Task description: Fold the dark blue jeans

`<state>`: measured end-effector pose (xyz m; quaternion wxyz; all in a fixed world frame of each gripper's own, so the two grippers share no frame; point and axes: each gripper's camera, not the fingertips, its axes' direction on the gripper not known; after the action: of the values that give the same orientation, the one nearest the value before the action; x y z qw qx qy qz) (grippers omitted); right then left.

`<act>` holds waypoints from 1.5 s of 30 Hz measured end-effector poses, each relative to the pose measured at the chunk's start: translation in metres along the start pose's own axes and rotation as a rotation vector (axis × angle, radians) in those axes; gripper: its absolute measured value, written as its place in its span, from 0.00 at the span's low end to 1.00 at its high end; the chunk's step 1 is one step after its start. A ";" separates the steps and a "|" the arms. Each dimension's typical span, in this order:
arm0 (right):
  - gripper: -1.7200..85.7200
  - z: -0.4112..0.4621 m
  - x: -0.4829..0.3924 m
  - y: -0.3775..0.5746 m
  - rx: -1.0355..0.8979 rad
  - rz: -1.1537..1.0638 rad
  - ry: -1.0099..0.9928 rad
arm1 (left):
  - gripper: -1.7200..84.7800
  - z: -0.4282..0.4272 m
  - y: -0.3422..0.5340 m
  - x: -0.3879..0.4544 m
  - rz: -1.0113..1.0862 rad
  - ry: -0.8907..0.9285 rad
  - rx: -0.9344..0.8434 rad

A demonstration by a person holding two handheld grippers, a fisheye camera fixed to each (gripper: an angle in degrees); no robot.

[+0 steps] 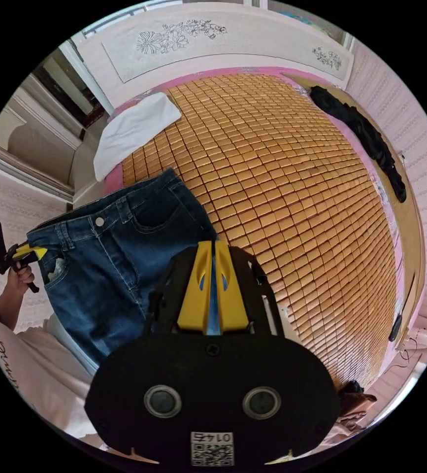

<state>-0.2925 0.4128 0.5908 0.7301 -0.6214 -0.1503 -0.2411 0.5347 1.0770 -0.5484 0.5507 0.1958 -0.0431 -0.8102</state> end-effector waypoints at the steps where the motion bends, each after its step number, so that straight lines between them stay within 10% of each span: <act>1: 0.02 -0.015 0.003 -0.006 0.032 -0.003 0.007 | 0.05 -0.008 -0.006 0.000 0.004 -0.009 0.038; 10: 0.15 -0.092 0.027 -0.089 0.187 0.121 -0.208 | 0.13 -0.040 -0.081 -0.071 -0.105 -0.415 0.159; 26: 0.17 -0.097 0.123 0.423 -0.069 1.009 0.099 | 0.14 0.214 -0.027 0.154 0.600 -0.077 -0.304; 40: 0.10 -0.100 0.171 0.446 -0.094 1.050 0.156 | 0.17 0.497 -0.059 0.259 0.827 -0.429 -0.657; 45: 0.04 -0.167 0.184 0.444 0.052 0.963 0.134 | 0.03 0.502 -0.071 0.263 0.764 -0.387 -0.568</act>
<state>0.0875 0.2684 0.2848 0.7820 -0.5851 0.1956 0.0887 0.2064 0.7918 -0.1779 0.8208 -0.1450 0.0089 -0.5524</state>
